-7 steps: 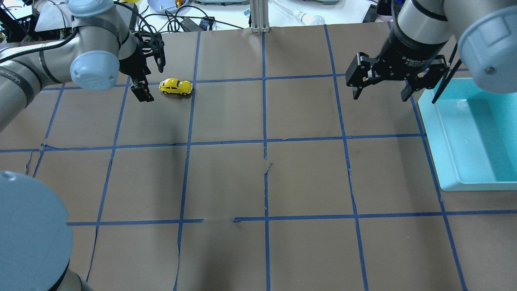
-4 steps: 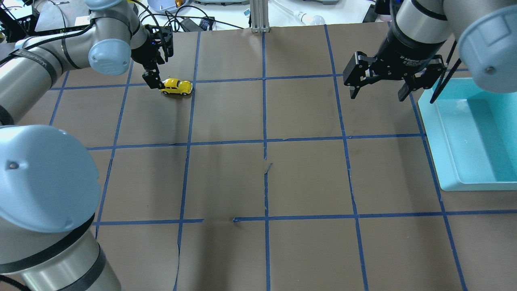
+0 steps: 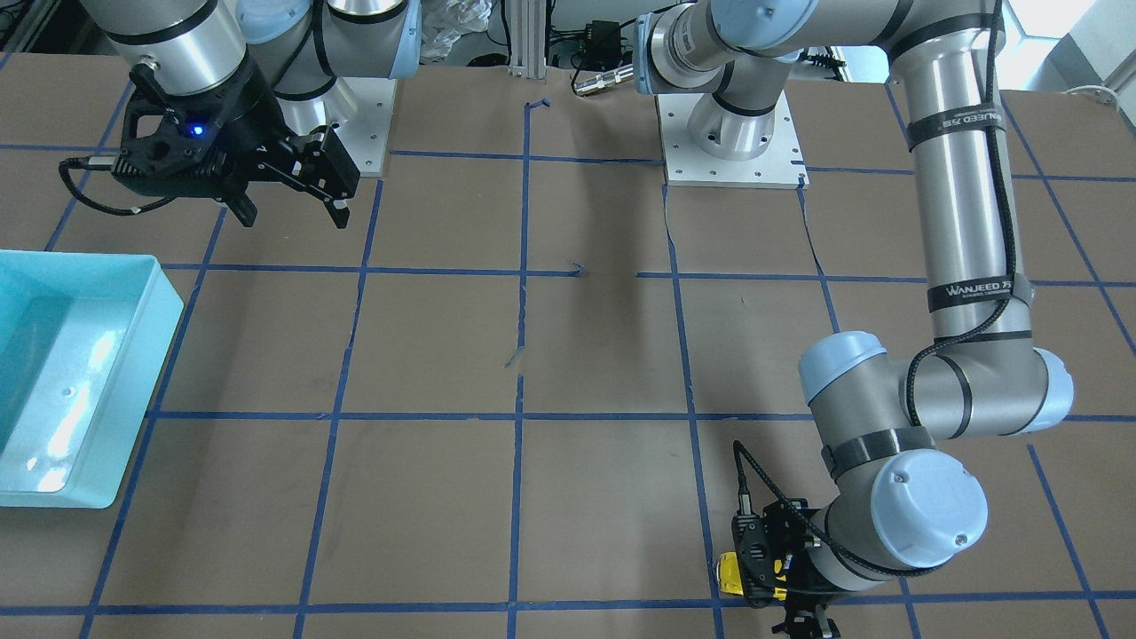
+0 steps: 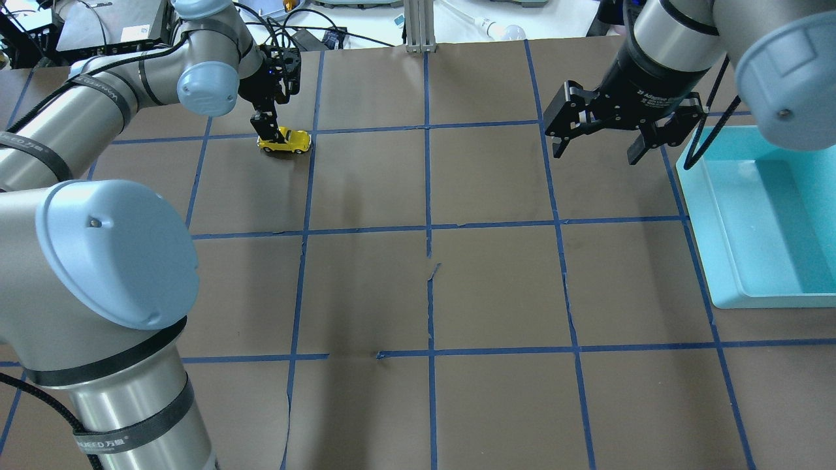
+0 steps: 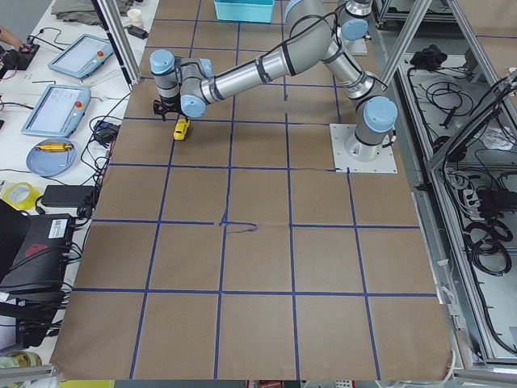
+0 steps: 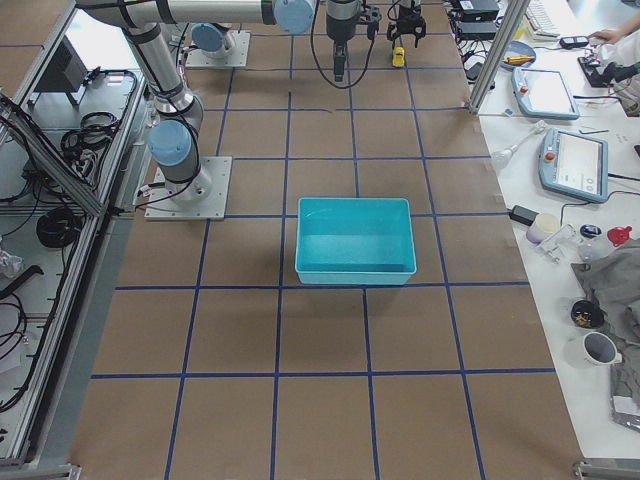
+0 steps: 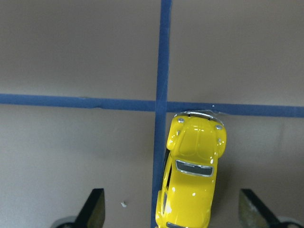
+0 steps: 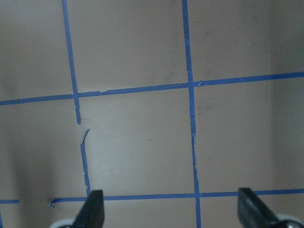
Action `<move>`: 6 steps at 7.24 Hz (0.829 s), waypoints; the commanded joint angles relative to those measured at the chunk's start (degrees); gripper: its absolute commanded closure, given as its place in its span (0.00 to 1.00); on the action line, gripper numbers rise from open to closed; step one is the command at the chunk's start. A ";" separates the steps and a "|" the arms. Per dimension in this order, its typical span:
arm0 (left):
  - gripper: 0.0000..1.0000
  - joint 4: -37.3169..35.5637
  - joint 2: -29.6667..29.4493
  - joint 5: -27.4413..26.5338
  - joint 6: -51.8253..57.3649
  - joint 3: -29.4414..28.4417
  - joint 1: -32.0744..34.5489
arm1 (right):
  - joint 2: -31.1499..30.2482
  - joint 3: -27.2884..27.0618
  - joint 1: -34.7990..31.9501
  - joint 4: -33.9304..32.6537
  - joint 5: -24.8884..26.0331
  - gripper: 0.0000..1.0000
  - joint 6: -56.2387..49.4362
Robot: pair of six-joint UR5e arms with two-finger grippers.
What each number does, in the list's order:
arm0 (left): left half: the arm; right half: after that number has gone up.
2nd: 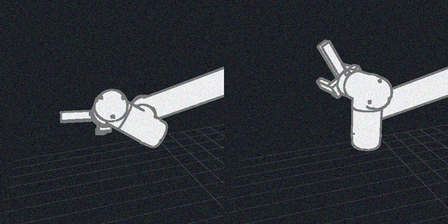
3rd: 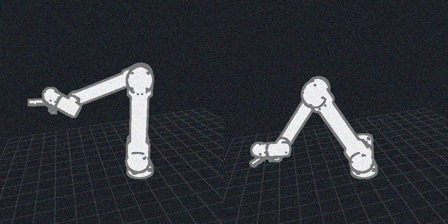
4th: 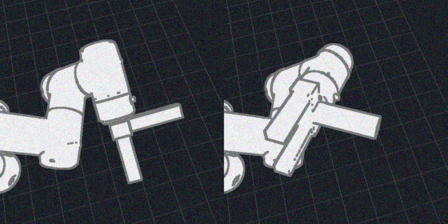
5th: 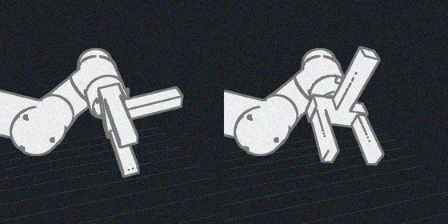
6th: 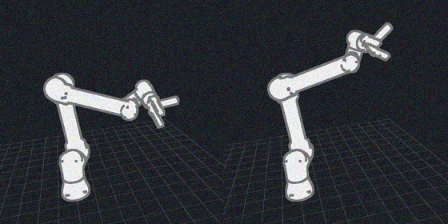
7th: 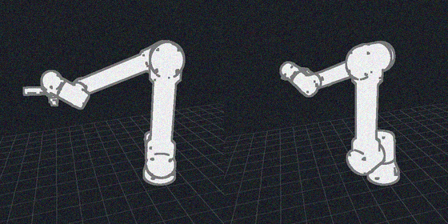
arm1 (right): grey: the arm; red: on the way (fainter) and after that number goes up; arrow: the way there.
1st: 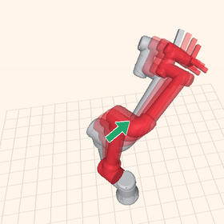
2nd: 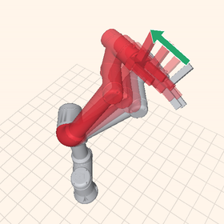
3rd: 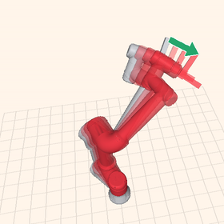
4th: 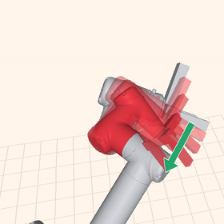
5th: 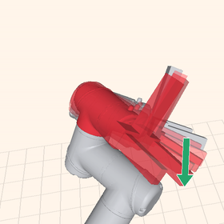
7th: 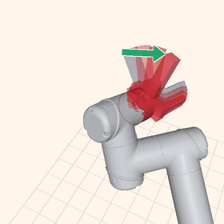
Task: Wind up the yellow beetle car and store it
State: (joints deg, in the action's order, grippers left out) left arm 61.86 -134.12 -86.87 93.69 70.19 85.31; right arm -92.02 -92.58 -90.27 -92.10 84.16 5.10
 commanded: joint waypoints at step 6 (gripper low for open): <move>0.28 0.46 -1.40 -2.87 -1.32 0.30 0.29 | 3.94 -0.32 0.97 -5.95 2.15 0.00 -0.09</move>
State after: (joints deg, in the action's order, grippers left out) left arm 62.26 -135.56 -89.70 92.22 70.37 85.54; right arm -89.80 -92.79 -89.59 -95.15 86.24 5.08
